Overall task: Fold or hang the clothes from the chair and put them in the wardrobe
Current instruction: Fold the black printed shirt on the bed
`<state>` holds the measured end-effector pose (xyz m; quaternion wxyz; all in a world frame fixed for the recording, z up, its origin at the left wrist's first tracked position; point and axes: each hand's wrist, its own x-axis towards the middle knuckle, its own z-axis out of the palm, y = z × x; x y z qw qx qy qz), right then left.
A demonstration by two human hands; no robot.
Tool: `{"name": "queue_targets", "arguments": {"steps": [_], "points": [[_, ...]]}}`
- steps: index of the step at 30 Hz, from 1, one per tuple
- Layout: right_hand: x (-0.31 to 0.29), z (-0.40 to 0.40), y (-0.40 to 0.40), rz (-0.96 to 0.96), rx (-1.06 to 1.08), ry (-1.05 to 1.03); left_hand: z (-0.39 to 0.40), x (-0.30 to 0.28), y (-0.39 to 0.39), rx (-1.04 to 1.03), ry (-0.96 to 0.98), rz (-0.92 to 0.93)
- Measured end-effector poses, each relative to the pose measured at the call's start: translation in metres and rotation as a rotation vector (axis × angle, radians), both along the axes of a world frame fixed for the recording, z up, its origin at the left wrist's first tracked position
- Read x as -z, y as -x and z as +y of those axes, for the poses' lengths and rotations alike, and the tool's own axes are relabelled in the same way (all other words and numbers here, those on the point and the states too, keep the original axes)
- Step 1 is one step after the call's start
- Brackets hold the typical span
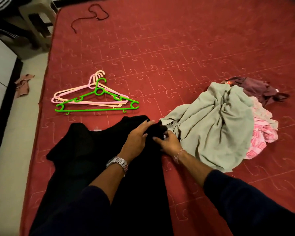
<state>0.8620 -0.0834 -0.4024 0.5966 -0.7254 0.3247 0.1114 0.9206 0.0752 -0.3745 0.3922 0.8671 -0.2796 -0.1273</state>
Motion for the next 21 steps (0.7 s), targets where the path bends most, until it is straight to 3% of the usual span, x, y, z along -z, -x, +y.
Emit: {"name": "queue_targets", "arguments": {"steps": [3, 7, 11, 13, 16, 19, 21], "points": [[-0.007, -0.002, -0.021, -0.026, 0.017, 0.246, 0.038, 0.001, -0.006, 0.012, -0.011, 0.039], [-0.018, -0.01, -0.028, -0.083, 0.079, 0.495, 0.099, 0.018, -0.022, -0.111, -0.236, -0.042], [-0.018, -0.005, -0.036, 0.017, -0.074, 0.598, 0.112, 0.026, -0.033, -0.147, -0.508, -0.061], [-0.017, 0.004, -0.04, 0.073, -0.142, 0.79, 0.098, 0.025, -0.042, -0.15, -0.586, -0.113], [-0.018, 0.014, -0.052, -0.161, -0.262, 1.129, 0.067, 0.028, -0.059, -0.166, -0.545, -0.149], [-0.008, 0.014, -0.066, -0.426, -0.553, 1.123, 0.042, 0.031, -0.074, -0.16, -0.551, -0.158], [0.004, 0.01, -0.077, -0.396, -0.702, 1.009, 0.035, 0.034, -0.086, -0.184, -0.578, -0.187]]}}
